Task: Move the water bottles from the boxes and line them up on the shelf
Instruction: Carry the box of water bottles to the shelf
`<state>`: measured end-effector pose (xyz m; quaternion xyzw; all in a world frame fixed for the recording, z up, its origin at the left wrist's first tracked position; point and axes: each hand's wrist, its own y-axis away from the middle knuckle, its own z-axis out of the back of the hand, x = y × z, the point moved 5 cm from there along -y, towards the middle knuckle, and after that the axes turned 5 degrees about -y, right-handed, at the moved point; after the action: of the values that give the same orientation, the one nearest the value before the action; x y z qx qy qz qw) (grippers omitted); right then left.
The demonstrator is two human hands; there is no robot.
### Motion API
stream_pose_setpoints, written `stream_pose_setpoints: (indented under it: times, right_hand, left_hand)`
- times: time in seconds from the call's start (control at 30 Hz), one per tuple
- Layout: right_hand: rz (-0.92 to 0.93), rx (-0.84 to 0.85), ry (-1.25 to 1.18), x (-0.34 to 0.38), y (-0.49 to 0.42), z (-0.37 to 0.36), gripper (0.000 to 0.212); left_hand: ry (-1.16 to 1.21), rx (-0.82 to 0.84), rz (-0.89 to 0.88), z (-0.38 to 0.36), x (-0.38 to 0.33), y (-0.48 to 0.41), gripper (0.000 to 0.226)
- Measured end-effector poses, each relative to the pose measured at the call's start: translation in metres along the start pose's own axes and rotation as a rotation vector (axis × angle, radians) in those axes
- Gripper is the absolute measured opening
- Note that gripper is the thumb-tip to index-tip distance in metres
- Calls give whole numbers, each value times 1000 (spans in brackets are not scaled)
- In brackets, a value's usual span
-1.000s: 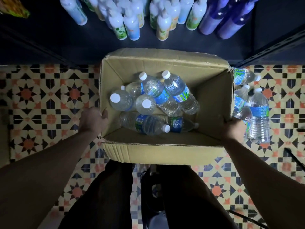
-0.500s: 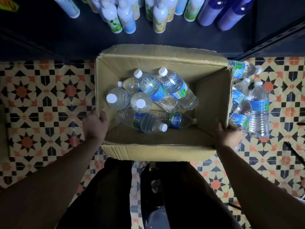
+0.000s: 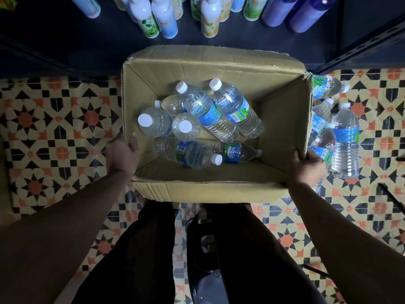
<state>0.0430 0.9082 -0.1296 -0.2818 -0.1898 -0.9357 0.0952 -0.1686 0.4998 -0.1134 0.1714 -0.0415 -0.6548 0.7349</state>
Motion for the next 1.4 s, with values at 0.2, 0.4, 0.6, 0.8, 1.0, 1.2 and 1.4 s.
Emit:
stream_pose_setpoints:
  times: [0.2,0.4,0.6,0.8,1.0,1.2,1.4]
  right_hand:
    - [14,7,-72,-2,2,1,26]
    - [24,20,1,4,0,0,41]
    - [28,25,25,14,-6,-2,42]
    - [51,19,40,16,-2,-2,26]
    - [76,62,145,21,-2,0,17]
    - [19,121,219,35,9,4,23]
    - [-74,370,410,70,22,22,32]
  left_hand:
    - [-19,26,8,2,-4,7,45]
    - [-47,23,-9,2,-4,1,45]
    - [-38,37,27,4,-6,-3,46]
    - [-95,86,45,5,-10,1,46]
    - [-78,147,77,7,-13,3,46]
    - [-26,266,134,1,-6,3,46]
    - [-75,615,212,26,-6,13,48]
